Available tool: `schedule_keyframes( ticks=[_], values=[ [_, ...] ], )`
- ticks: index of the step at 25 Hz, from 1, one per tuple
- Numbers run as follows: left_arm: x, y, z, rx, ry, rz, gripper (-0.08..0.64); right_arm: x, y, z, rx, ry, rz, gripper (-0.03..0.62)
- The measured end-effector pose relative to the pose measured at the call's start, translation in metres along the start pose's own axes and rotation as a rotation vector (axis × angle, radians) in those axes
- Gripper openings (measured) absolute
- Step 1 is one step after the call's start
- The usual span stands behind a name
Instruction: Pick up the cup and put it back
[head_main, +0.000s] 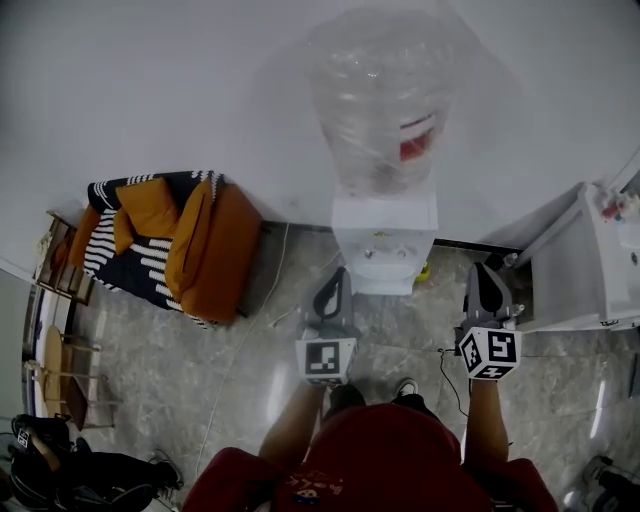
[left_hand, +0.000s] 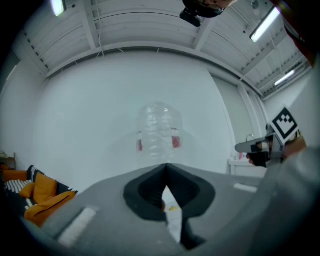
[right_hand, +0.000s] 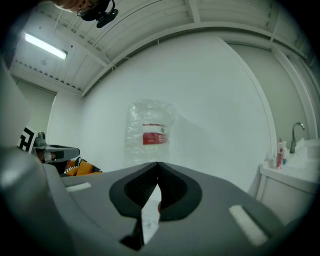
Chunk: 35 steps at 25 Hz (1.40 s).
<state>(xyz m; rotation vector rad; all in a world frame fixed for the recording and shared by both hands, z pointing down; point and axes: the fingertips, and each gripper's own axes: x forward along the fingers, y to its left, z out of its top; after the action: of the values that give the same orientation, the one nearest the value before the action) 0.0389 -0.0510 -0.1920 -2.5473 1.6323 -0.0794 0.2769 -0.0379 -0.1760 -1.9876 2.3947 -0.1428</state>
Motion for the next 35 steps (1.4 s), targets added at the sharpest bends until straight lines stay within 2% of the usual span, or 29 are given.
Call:
schedule_keyframes(
  ticks=[4, 10, 17, 20, 23, 29, 35],
  values=[
    [-0.003, 0.028, 0.007, -0.022, -0.029, -0.054, 0.0, 0.012, 0.033, 0.008, -0.009, -0.016, -0.022, 0.0],
    [-0.002, 0.081, -0.008, -0.051, -0.016, -0.06, 0.0, 0.031, 0.084, 0.005, -0.038, 0.0, -0.031, 0.0],
    [-0.004, 0.112, -0.023, -0.117, -0.047, -0.123, 0.0, 0.044, 0.113, -0.012, -0.046, 0.018, -0.077, 0.0],
    [0.0, 0.11, -0.033, -0.098, -0.047, -0.146, 0.0, 0.049, 0.11, -0.023, -0.044, 0.026, -0.075, -0.002],
    [0.006, 0.1, -0.042, -0.079, -0.046, -0.137, 0.001, 0.054, 0.1, -0.041, -0.034, 0.041, -0.053, 0.0],
    [0.019, 0.063, -0.071, -0.073, 0.012, -0.072, 0.001, 0.064, 0.064, -0.071, -0.008, 0.08, 0.031, -0.001],
    [0.034, 0.028, -0.113, -0.08, 0.08, 0.037, 0.002, 0.077, 0.022, -0.106, -0.007, 0.11, 0.12, 0.0]
  ],
)
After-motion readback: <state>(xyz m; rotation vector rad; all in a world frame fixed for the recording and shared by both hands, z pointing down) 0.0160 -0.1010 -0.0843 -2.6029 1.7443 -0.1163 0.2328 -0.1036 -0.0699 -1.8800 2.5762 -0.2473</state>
